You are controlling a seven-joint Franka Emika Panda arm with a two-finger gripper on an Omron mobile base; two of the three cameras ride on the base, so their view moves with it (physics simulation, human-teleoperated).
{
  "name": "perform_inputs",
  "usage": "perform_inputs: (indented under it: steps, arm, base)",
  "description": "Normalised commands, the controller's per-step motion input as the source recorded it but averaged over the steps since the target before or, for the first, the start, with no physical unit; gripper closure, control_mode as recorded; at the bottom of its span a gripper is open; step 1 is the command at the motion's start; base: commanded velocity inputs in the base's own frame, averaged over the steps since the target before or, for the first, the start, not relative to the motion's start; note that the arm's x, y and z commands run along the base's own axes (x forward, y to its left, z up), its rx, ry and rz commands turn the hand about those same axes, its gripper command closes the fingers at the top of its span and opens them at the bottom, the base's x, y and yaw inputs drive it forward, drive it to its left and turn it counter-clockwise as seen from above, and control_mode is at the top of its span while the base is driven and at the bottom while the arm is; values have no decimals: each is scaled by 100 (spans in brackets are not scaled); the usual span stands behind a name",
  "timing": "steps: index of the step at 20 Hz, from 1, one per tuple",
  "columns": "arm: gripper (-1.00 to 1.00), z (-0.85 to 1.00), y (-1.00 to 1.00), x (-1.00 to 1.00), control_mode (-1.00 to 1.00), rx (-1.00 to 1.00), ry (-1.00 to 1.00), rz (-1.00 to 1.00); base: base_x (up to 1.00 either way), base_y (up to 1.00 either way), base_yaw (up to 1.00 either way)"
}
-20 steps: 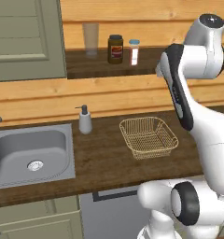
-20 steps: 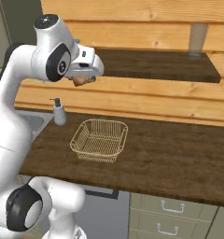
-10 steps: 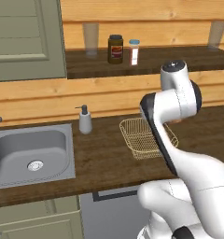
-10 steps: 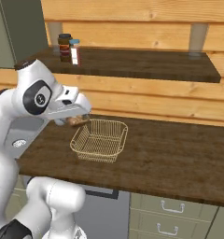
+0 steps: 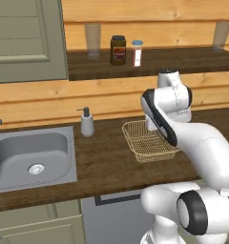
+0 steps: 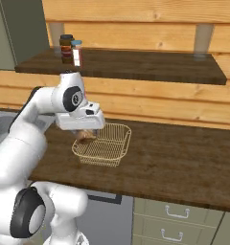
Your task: Open the cabinet, pick up the bread from the cabinet and place it in the basket. Then move the basket to the dining counter.
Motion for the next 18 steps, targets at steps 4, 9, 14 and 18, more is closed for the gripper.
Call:
perform_inputs:
  steps: [4,9,14,18]
  arm:
    - [100,-96,0,80,-100,23,25,0]
    - [100,-58,0,55,-100,16,-7,-1]
    - [100,-25,0,34,-100,0,-17,-2]
    - [100,-82,0,42,-100,-4,-14,0]
  base:
    - [0,0,0]
    - [0,0,0]
    - [0,0,0]
    - [0,0,0]
